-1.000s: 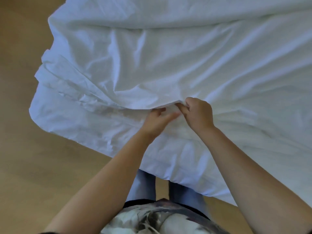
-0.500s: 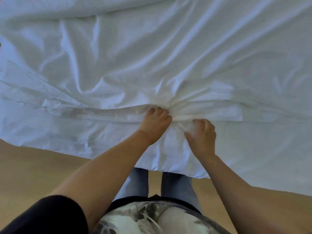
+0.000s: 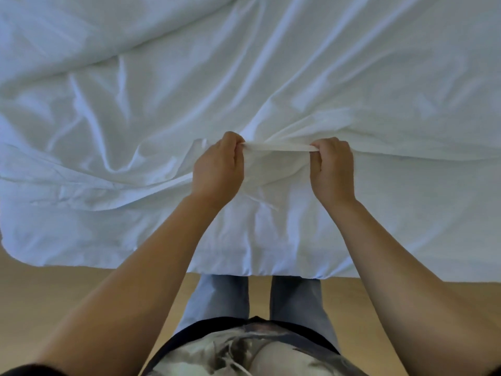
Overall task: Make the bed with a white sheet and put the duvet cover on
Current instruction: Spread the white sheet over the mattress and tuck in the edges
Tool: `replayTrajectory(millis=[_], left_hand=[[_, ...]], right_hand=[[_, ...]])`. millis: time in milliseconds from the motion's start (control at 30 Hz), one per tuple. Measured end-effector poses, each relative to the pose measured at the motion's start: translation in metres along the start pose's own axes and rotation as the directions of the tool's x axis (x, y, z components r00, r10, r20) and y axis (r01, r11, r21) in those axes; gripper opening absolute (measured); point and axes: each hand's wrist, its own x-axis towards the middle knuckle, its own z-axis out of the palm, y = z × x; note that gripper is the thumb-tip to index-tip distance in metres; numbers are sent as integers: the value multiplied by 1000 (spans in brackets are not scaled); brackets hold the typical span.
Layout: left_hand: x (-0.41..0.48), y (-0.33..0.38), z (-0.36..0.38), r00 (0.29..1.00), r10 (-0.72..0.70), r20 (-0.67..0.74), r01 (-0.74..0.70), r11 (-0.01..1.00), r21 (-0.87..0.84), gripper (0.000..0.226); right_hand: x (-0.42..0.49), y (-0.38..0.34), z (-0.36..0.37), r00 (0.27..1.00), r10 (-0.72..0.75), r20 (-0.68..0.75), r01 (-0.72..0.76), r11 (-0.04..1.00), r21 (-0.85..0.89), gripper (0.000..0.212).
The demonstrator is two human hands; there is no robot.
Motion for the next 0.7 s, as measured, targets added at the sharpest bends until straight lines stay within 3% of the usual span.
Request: replayTrajectory(millis=[67,133,167,300,467,600,700], left_hand=[[2,2,6,994,4,113,-9,999,44,20],[3,9,16,982,23,189,-39,996,77,26],[5,14,21,978,38,206,-58,994,94,30],[13,44,48,955,39,292,-102,974,201,38],[16,97,88,930,14,368,-124,953,276,51],[30,163,137,949,127,289,-214,932,294,58],[45,222,193,918,189,348,-331,850,410,60]], right_hand=[[-4,10,0,983,53,177,-56,998,11,19],[-13,23,-2,913,84,398,-113,992,51,26],[-17,29,-5,896,87,435,-123,991,56,30],[-12,61,-29,938,158,308,-182,982,51,34],[-7,110,-57,933,197,303,-205,979,-5,35],[-12,173,-89,936,198,290,-204,979,-9,35],[-16,234,-119,947,187,261,-196,981,9,34]])
